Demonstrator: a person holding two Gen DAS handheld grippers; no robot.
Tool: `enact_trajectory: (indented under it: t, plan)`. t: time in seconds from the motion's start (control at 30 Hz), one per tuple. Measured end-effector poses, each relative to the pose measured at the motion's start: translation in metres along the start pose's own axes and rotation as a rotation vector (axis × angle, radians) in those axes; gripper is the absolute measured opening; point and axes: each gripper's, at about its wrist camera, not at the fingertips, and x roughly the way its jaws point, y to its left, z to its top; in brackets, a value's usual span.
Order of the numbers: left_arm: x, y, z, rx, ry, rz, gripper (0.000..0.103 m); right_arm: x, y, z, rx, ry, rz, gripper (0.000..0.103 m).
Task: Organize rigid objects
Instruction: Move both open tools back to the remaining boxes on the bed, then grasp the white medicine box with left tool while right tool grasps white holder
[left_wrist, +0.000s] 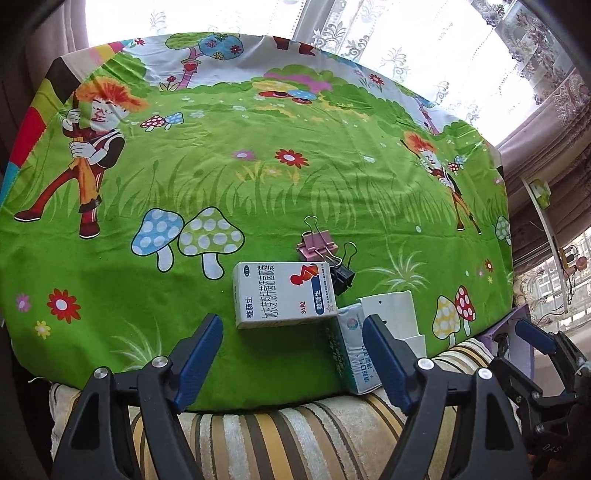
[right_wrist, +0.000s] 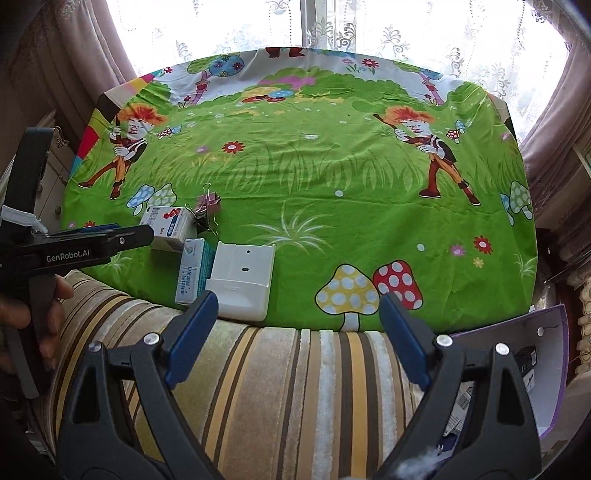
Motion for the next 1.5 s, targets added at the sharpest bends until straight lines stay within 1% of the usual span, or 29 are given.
enact_trajectory:
  t: [0.27,0.53,0.7,0.93,1.03,1.13,1.17,1.3,1.5]
  plan:
    - [0.021,0.002,0.008,-0.022,0.034,0.025,0.081,0.027,0.01,0.004,-0.008,0.065,0.039,0.09]
    - [0.034,0.002,0.014,-0.028,0.048,0.053,0.081,0.049,0.023,0.005,-0.039,0.125,0.049,0.09]
    - [0.043,0.007,0.015,-0.042,0.067,0.042,0.081,0.06,0.029,0.004,-0.05,0.155,0.048,0.09]
    - [0.043,0.003,0.016,-0.016,0.069,0.049,0.081,0.069,0.036,0.007,-0.066,0.171,0.045,0.09]
    - [0.048,0.005,0.016,-0.024,0.085,0.044,0.081,0.072,0.039,0.006,-0.073,0.18,0.044,0.09]
    - [0.045,0.007,0.016,-0.026,0.07,0.061,0.079,0.075,0.041,0.006,-0.081,0.184,0.043,0.09]
    - [0.044,0.007,0.015,-0.024,0.068,0.059,0.075,0.076,0.042,0.006,-0.083,0.187,0.043,0.09]
    - [0.04,0.013,0.012,-0.03,0.055,0.067,0.074,0.078,0.046,0.006,-0.093,0.191,0.044,0.09]
    - [0.028,0.028,0.007,-0.076,0.017,0.077,0.074,0.083,0.05,0.006,-0.098,0.206,0.047,0.09]
